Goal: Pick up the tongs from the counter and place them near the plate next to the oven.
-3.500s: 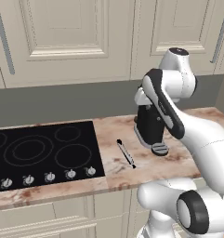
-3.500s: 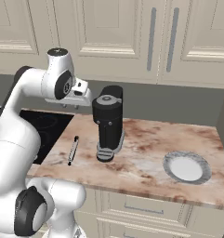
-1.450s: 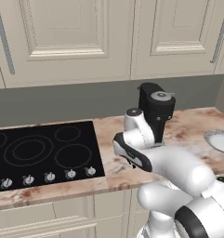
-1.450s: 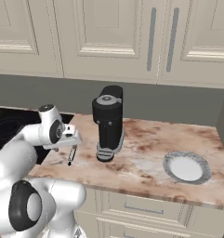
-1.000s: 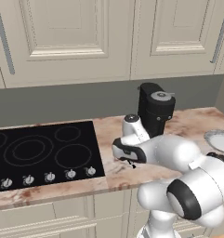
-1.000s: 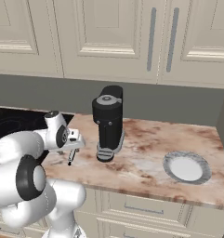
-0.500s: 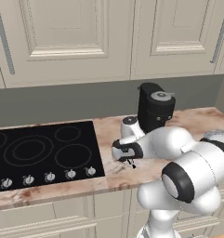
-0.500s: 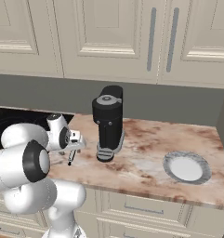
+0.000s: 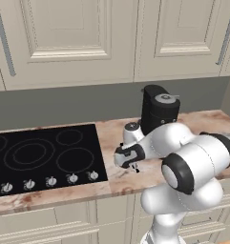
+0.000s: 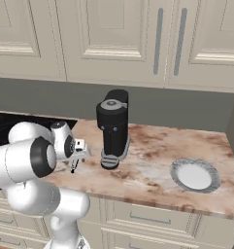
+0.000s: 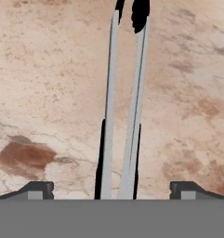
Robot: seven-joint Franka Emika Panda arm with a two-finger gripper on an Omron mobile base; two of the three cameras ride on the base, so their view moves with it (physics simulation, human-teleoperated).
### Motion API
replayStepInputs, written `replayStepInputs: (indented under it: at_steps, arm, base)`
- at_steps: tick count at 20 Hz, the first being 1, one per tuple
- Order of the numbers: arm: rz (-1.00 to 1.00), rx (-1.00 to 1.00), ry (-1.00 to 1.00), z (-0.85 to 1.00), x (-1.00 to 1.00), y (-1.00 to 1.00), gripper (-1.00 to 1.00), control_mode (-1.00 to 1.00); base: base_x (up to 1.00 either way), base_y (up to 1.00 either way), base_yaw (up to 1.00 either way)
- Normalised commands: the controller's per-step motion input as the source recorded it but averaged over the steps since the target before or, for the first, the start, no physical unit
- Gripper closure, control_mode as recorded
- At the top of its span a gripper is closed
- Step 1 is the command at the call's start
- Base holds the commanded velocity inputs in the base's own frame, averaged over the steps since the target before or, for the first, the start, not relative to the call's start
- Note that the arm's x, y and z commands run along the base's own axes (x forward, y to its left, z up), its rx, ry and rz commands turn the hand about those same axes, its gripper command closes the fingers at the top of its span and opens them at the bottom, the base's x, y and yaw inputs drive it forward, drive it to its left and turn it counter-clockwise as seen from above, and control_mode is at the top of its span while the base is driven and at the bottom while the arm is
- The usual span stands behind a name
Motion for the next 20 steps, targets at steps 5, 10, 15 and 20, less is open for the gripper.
replayStepInputs:
  at_steps: [5, 10, 15, 20]
  arm:
    - [0.0, 0.0, 0.01, -0.39, 0.01, 0.03, 1.0, -1.0]
    - [0.01, 0.0, 0.11, -0.4, -0.02, 0.07, 1.0, -1.0]
    - [0.04, 0.0, -0.02, -0.38, -0.27, 0.03, 1.0, -1.0]
    - [0.01, 0.0, -0.28, -0.02, -0.92, 0.0, 1.0, -1.0]
  base:
    - [0.0, 0.0, 0.0]
    - [0.0, 0.0, 0.0]
    - [0.0, 0.0, 0.0]
    - [0.0, 0.0, 0.0]
